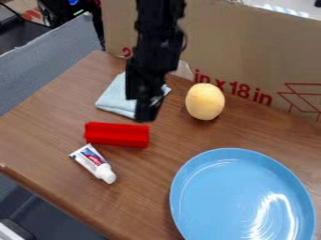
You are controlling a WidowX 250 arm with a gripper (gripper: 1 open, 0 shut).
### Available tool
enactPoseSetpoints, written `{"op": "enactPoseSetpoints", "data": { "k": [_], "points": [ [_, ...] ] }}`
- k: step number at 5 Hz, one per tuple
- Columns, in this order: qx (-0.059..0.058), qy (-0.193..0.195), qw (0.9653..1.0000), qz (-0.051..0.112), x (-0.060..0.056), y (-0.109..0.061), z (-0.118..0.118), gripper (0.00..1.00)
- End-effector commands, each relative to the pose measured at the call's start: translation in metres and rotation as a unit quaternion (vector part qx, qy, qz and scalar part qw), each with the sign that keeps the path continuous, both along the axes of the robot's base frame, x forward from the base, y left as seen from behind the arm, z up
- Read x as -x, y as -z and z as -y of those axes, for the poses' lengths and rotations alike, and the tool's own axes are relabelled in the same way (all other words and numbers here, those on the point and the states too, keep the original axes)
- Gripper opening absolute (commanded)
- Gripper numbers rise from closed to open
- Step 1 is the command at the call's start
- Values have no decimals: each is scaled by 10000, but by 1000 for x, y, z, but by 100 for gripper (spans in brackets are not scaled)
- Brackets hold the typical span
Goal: Move the red object to the left side of the table
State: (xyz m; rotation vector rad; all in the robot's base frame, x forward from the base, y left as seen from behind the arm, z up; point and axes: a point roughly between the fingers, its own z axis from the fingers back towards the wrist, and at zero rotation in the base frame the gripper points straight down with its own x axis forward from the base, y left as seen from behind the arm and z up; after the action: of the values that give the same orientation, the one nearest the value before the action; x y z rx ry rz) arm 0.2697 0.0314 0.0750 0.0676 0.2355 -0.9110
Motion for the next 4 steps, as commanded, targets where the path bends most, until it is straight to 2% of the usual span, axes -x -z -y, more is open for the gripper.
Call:
{"op": "enactPoseSetpoints", "data": {
  "k": [1,2,3,4],
  "points": [
    [-164,99,9991,380,11,-12,-9,100],
    [-128,31,9987,497,19,-6,-20,100],
    [-109,-51,9976,675,21,-10,-34,100],
    [-28,-92,9976,682,21,-7,-40,100]
  ]
}}
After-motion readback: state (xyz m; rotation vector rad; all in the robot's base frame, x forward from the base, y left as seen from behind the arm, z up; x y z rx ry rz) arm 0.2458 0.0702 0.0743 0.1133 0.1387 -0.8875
